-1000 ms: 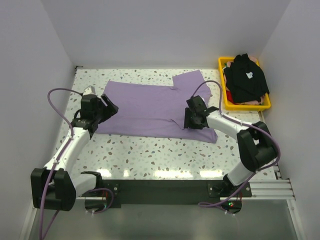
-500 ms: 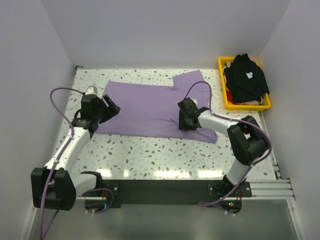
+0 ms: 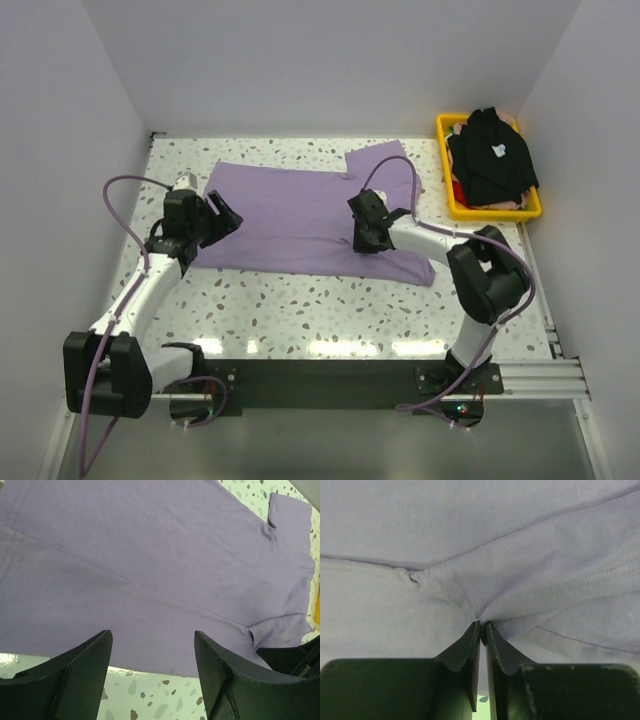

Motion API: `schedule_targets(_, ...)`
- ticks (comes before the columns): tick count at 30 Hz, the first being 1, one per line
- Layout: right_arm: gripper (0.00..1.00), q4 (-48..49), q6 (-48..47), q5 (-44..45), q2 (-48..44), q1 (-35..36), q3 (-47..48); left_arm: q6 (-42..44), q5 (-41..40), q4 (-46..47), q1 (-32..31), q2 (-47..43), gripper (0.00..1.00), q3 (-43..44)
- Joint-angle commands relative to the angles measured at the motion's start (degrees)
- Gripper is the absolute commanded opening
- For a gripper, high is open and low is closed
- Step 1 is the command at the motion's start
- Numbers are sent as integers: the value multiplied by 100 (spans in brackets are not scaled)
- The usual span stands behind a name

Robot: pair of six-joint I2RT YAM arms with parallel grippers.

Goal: Fold and stack the t-shirts
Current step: Fold the tshirt

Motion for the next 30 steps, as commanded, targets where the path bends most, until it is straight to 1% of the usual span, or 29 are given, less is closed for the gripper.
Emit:
schedule_targets(1, 12, 133, 80, 187, 55, 32, 259, 113, 153, 343, -34, 36, 71, -29)
schedule_targets(2, 8, 115, 80, 187, 99, 32, 320, 113, 162, 352, -34, 45, 71, -29)
schedule_targets(5, 2, 45, 37, 249, 178, 32, 478, 104, 188, 352, -34, 54, 71, -37)
schedule_targets(7, 0, -43, -16, 345, 213, 32, 592, 113, 214, 361, -34, 71, 70, -37)
schedule_targets(11, 0, -254, -157, 434, 433, 32, 1136, 104, 232, 370, -34, 80, 70, -29)
schedule_targets(17, 0, -596, -447, 512, 1118, 32, 1963, 148, 259, 361, -34, 106, 70, -2)
schedule_targets(20, 0, -737, -587, 539, 1487, 24, 2525, 174, 267, 317, -34, 133, 70, 42)
schedule_targets(25, 0, -904, -772, 618, 1944, 15, 3036, 192, 302, 326, -34, 194, 70, 68)
schedule_targets(27, 2, -965, -842, 679, 2068, 6, 3203, 201, 337, 326, -34, 212, 70, 68)
schedule_targets(30, 14, -983, -930, 767, 2121, -12, 3317, 210, 364, 326, -34, 238, 70, 77)
